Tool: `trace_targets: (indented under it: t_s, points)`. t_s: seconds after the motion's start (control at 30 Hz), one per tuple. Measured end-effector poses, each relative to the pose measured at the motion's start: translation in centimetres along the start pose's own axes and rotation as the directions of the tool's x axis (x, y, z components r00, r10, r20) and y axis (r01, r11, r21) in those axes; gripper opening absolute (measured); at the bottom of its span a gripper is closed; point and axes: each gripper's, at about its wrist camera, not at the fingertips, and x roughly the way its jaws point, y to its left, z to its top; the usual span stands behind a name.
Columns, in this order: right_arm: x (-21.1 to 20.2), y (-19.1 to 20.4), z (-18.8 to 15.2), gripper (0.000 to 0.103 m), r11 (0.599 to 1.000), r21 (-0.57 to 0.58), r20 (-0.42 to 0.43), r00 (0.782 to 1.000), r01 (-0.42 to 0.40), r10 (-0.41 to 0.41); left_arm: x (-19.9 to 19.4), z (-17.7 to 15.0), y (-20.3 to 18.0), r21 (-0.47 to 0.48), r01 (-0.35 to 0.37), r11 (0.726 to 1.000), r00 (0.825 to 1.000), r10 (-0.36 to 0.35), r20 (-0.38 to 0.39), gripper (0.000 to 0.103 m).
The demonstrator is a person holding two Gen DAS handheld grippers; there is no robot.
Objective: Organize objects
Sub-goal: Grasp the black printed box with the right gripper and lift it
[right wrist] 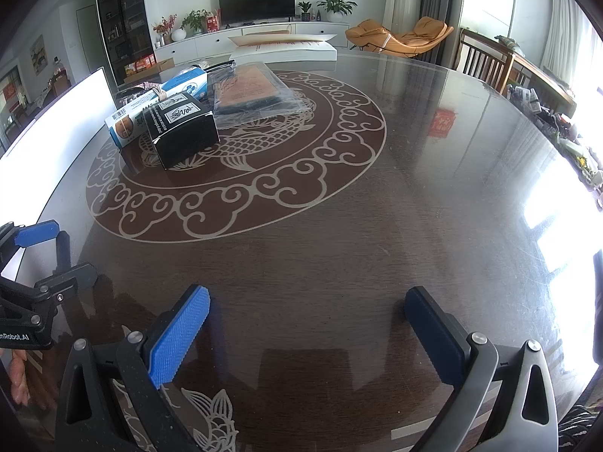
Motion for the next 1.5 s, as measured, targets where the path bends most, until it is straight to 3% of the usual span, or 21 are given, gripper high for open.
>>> trace_targets:
  t_s: [0.23, 0.3, 0.37, 0.47, 0.57, 0.73, 0.9, 1.0, 1.07, 1.13, 1.37, 1.5]
  points:
    - [0.1, 0.0, 0.2, 0.103, 1.0, -0.006, -0.007, 1.0, -0.008, 0.008, 0.0, 0.0, 0.1, -0.008, -0.003, 1.0, 1.0, 0.003, 0.006, 0.103]
    - [0.3, 0.1, 1.3, 0.103, 0.998, 0.002, -0.055, 0.997, -0.055, 0.055, 0.0, 0.0, 0.1, -0.007, -0.003, 1.0, 1.0, 0.003, 0.006, 0.103]
    - [-0.3, 0.9, 3.6, 0.103, 0.989, 0.018, -0.026, 0.989, -0.145, 0.145, 0.0, 0.0, 0.1, -0.007, -0.003, 1.0, 1.0, 0.003, 0.006, 0.103]
    - [-0.8, 4.7, 8.4, 0.103, 0.984, -0.126, 0.04, 0.99, -0.127, 0.133, 0.0, 0.0, 0.1, -0.008, -0.003, 1.0, 1.0, 0.004, 0.006, 0.103]
    - [1.4, 9.0, 12.6, 0.103, 0.958, -0.26, 0.005, 0.992, -0.117, 0.123, 0.0, 0.0, 0.1, -0.007, -0.003, 1.0, 1.0, 0.003, 0.006, 0.103]
    - [6.1, 13.1, 15.7, 0.103, 0.934, -0.33, -0.114, 0.988, -0.138, 0.106, 0.0, 0.0, 0.1, -0.007, -0.003, 1.0, 1.0, 0.003, 0.006, 0.103]
    - [8.6, 14.5, 15.2, 0.103, 0.92, -0.361, -0.189, 0.978, -0.157, 0.092, 0.0, 0.0, 0.1, -0.007, -0.003, 1.0, 1.0, 0.003, 0.006, 0.103]
    - [8.7, 14.4, 14.5, 0.101, 0.917, -0.359, -0.19, 0.975, -0.176, 0.113, 0.0, 0.0, 0.1, -0.008, -0.003, 1.0, 1.0, 0.003, 0.006, 0.103]
    - [8.3, 14.2, 14.3, 0.076, 0.917, -0.361, -0.161, 0.98, -0.169, 0.117, 0.1, 0.0, 0.1, -0.008, -0.004, 1.0, 1.0, 0.004, 0.006, 0.103]
    - [8.2, 13.5, 14.3, 0.06, 0.923, -0.317, -0.178, 0.97, -0.217, 0.167, 0.0, 0.0, 0.1, -0.008, -0.003, 1.0, 1.0, 0.003, 0.006, 0.103]
    - [5.4, 8.9, 11.1, 0.059, 0.945, -0.162, -0.158, 0.953, -0.285, 0.26, 0.0, 0.0, 0.1, -0.008, -0.003, 1.0, 1.0, 0.003, 0.006, 0.103]
    - [2.9, 4.9, 7.6, 0.059, 0.958, -0.096, -0.119, 0.958, -0.271, 0.26, 0.1, 0.0, 0.1, -0.008, -0.004, 1.0, 1.0, 0.004, 0.006, 0.103]
